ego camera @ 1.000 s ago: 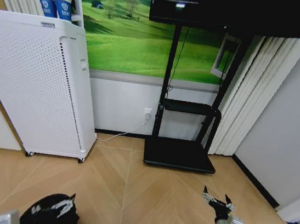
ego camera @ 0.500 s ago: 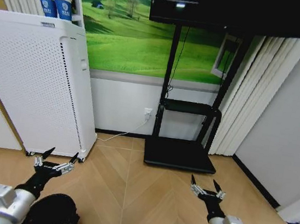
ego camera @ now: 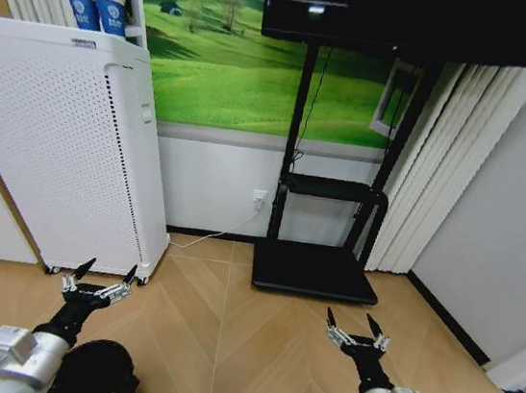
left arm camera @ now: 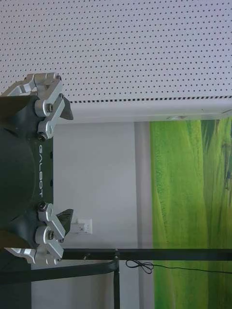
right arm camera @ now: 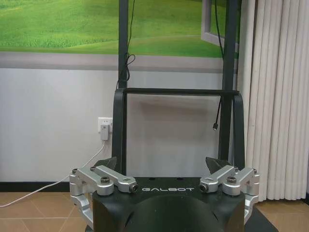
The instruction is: Pick up the trash bin and place the garbage on the floor into it.
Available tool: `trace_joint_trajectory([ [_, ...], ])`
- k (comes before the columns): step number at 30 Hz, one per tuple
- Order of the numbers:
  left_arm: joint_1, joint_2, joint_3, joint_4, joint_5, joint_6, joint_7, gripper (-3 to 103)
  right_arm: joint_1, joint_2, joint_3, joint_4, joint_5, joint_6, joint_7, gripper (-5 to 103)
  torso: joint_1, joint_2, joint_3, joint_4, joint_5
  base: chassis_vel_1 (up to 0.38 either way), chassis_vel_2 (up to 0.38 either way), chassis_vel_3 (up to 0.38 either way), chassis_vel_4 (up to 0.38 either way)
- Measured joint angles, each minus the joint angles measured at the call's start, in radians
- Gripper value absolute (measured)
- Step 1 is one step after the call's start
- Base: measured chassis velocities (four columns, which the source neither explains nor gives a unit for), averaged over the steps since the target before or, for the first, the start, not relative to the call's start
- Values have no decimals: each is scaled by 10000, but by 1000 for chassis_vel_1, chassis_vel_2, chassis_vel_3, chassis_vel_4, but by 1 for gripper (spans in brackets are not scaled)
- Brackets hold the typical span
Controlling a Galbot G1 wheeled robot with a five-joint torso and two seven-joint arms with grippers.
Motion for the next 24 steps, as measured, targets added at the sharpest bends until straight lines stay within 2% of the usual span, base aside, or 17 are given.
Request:
trace_joint_trajectory([
  [14, 14, 0, 0, -12, -30, 24, -21, 100, 11, 3, 8, -13, 14, -10, -1, 100, 0, 47, 41, 0, 0, 0, 0, 0, 0],
  [24, 20, 5, -4, -21, -40, 35, -29, 100, 18, 2, 9, -23, 22, -11, 0, 100, 37, 470, 430, -1, 0, 0, 0, 0, 0],
])
